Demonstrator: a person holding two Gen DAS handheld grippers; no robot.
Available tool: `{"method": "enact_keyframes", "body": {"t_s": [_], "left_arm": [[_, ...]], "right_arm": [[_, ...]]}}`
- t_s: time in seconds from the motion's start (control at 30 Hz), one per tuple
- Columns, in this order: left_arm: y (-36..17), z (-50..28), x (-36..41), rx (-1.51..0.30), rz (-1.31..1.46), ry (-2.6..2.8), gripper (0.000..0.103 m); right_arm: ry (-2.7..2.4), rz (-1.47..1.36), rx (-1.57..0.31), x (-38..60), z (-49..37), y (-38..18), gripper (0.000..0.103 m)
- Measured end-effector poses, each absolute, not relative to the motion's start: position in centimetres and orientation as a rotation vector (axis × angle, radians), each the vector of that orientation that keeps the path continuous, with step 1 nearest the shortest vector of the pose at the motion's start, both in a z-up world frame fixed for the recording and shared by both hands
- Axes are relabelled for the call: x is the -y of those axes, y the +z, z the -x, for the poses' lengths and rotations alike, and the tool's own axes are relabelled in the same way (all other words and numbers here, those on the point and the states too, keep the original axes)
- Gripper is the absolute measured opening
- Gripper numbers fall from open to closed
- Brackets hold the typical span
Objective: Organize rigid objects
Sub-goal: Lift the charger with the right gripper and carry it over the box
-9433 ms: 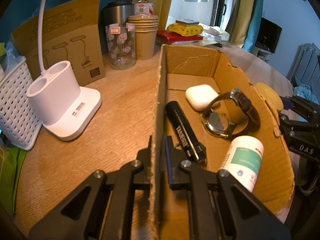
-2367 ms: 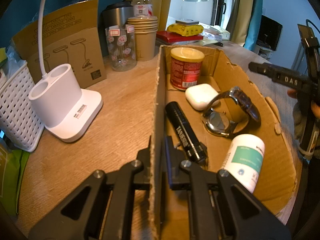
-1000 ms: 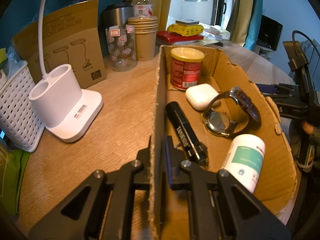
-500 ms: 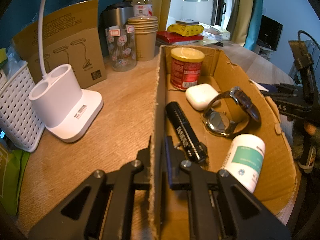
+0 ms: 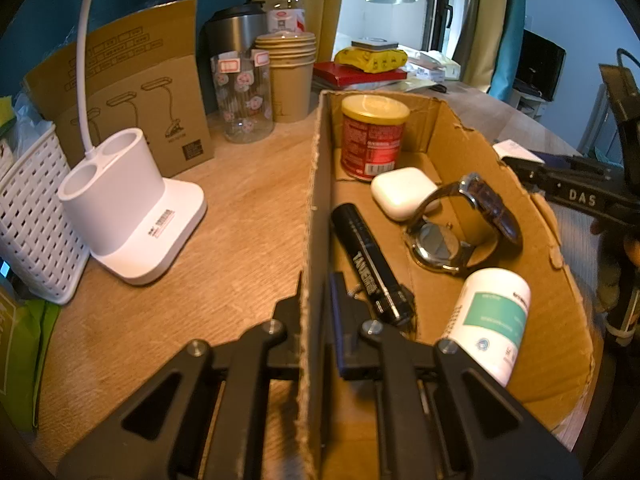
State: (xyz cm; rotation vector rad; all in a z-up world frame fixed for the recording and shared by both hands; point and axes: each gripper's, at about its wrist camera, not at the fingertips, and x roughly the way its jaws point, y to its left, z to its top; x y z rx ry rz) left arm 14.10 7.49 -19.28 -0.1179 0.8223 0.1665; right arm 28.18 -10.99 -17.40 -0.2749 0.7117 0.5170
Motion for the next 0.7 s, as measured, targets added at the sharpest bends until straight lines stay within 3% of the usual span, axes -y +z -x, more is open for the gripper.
{"method": "enact_keyframes", "body": {"t_s": [0.7], "left_arm": [[-19.3, -14.1, -7.4, -0.822, 0.117, 0.167, 0.010]], "right_arm": [[0.537, 0.253, -0.632, 10.6, -26.4, -14.1, 0.050]]}}
